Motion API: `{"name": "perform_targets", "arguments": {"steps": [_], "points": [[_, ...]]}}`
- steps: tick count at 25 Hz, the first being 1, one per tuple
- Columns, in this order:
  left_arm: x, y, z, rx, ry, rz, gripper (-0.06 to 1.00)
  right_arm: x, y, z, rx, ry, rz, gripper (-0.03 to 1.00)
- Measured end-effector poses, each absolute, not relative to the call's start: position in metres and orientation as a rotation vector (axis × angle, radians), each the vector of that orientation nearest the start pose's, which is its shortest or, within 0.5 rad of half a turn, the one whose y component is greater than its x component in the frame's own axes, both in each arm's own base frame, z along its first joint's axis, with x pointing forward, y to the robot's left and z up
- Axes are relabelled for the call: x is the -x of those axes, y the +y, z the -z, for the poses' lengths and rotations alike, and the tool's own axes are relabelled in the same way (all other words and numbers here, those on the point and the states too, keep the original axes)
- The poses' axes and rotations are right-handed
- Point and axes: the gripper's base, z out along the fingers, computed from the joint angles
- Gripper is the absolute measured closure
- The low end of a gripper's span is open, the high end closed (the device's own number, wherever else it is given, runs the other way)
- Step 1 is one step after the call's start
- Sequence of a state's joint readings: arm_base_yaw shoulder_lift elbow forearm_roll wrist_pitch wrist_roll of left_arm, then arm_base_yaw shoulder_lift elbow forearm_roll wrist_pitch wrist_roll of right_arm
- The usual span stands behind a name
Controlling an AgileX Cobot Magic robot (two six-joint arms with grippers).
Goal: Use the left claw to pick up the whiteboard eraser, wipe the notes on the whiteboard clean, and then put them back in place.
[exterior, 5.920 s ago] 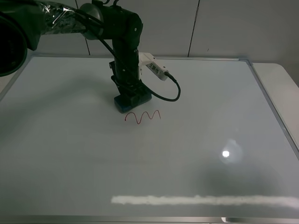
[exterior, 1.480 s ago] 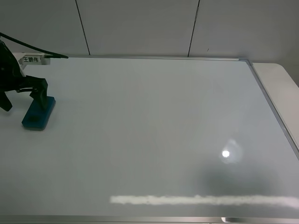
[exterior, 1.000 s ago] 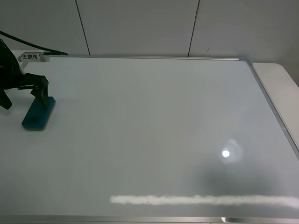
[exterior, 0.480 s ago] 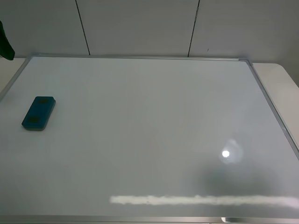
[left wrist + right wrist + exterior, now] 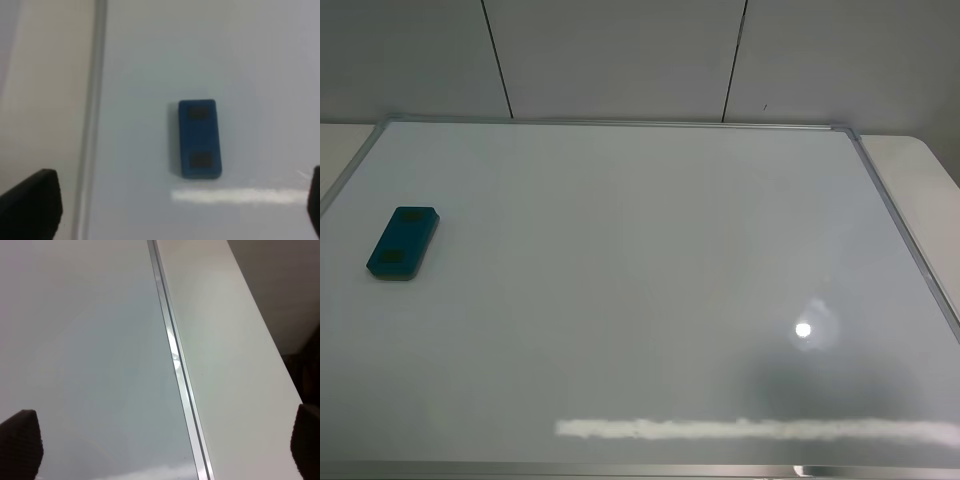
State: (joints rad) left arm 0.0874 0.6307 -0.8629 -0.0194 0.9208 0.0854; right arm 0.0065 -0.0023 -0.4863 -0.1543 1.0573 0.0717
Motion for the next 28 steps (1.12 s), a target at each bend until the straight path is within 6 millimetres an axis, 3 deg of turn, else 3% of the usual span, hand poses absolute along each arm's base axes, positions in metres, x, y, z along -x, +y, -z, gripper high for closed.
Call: {"name": "perform_targets", "arguments": {"steps": [5, 8, 15, 19, 28], "points": [[-0.034, 0.002, -0.363, 0.002, 1.984, -0.102, -0.05, 0.004, -0.012, -0.275, -0.072, 2.044, 0.136, -0.02], [-0.005, 0.000, -0.357, 0.002, 1.927, -0.106, -0.05, 0.004, -0.012, -0.275, -0.072, 2.044, 0.136, -0.02], [0.036, -0.002, -0.342, 0.014, 1.843, -0.123, -0.05, 0.004, -0.012, -0.275, -0.072, 2.044, 0.136, -0.02], [0.042, -0.002, -0.334, 0.025, 1.863, -0.123, -0.05, 0.004, -0.012, -0.275, -0.072, 2.044, 0.136, -0.02], [0.016, -0.001, -0.292, 0.033, 2.018, -0.090, -0.05, 0.004, -0.012, -0.275, -0.072, 2.044, 0.136, -0.02]]}}
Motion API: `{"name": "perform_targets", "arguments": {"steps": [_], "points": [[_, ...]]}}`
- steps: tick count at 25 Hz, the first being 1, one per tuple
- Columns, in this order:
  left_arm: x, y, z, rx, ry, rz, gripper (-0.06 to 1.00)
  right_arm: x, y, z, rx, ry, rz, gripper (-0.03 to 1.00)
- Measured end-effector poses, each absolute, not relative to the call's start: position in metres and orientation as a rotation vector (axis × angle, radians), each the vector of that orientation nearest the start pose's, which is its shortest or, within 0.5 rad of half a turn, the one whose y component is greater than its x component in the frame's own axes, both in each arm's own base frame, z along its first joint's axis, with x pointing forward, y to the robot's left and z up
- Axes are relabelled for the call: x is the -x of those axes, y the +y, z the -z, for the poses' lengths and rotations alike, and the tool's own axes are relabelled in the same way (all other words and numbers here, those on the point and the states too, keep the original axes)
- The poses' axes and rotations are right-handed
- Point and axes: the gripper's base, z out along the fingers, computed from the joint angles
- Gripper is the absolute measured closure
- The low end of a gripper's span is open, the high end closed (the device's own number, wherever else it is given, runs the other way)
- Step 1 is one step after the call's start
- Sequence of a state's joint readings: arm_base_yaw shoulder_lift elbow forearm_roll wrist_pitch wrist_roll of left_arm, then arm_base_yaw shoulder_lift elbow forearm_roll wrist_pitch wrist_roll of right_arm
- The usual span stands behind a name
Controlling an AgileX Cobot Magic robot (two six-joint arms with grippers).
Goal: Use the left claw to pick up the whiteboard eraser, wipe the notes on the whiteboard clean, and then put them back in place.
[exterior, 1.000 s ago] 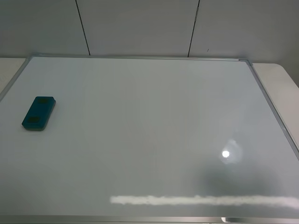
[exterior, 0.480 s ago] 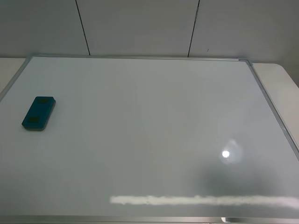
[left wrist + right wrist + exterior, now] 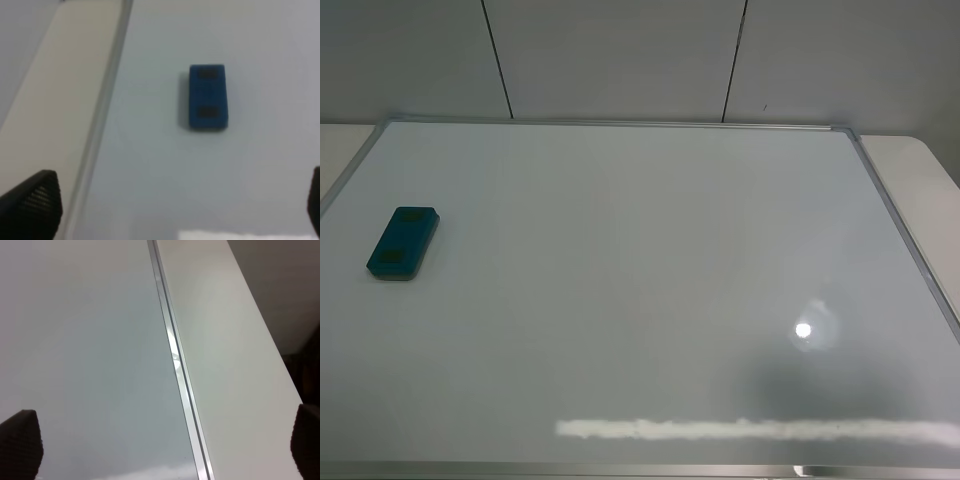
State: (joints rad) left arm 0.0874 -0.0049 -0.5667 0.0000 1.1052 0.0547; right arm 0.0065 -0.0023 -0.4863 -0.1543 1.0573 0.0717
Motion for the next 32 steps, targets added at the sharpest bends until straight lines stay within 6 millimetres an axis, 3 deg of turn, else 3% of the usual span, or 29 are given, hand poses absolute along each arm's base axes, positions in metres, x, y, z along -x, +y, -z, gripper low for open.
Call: {"name": "perform_targets", "arguments": {"steps": [4, 32], "points": [[0.0069, -0.0052, -0.2793, 0.033, 2.038, -0.019, -0.05, 0.0040, -0.0122, -0.2745, -0.072, 2.044, 0.136, -0.02], [0.0065, -0.0032, -0.2803, 0.087, 2.024, -0.016, -0.05, 0.0040, -0.0122, -0.2745, -0.072, 2.044, 0.136, -0.02]]}}
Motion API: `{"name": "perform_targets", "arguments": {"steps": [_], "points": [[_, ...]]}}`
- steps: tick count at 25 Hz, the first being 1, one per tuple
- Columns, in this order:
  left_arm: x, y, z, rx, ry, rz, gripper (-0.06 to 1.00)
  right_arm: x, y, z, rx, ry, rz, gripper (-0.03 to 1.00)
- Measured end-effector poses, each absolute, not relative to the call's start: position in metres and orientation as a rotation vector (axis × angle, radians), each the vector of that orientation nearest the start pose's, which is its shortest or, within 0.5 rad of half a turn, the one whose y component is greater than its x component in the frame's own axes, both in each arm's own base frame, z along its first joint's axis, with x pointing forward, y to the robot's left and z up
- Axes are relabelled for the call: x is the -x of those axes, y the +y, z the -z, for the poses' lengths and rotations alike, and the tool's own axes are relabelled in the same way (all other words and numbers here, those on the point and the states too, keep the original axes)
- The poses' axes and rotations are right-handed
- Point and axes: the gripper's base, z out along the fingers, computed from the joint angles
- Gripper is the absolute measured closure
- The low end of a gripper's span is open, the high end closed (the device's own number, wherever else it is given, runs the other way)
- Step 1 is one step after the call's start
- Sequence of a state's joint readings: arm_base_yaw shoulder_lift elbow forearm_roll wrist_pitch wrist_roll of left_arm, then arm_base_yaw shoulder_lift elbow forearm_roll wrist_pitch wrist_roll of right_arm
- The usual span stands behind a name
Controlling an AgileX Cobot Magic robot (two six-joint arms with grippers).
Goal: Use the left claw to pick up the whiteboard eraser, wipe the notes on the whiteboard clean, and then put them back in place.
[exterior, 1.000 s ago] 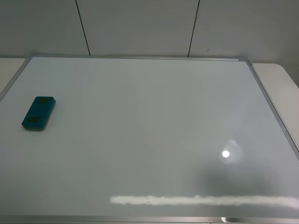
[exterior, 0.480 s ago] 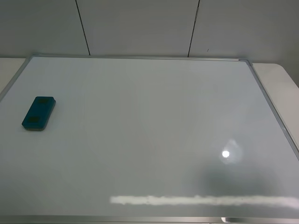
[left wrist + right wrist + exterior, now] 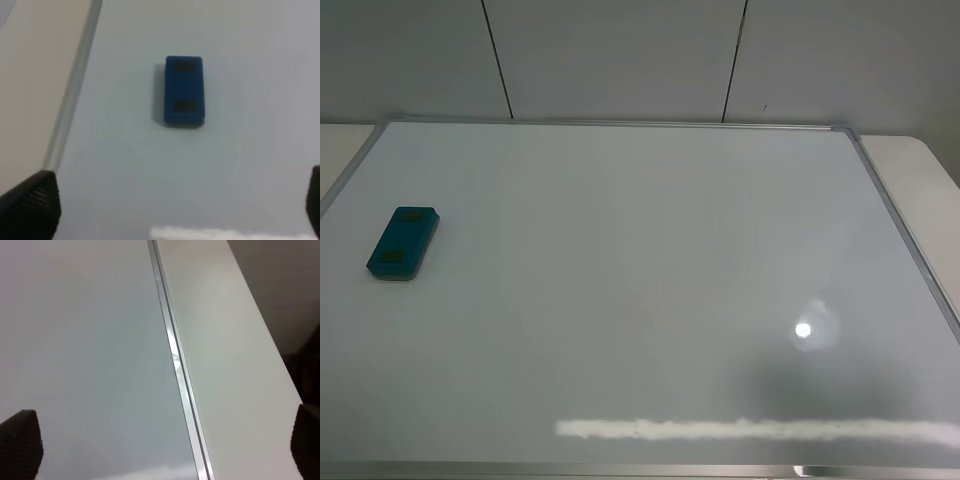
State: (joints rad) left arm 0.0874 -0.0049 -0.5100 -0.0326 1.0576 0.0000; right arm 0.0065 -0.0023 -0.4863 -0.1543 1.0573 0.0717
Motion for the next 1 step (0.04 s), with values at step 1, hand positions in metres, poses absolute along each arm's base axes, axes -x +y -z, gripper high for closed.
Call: {"name": "perform_targets", "arguments": {"steps": [1], "points": [[0.0064, -0.0028, -0.2800, 0.097, 2.025, -0.016, -0.05, 0.0040, -0.0122, -0.2745, -0.072, 2.044, 0.136, -0.02]]}}
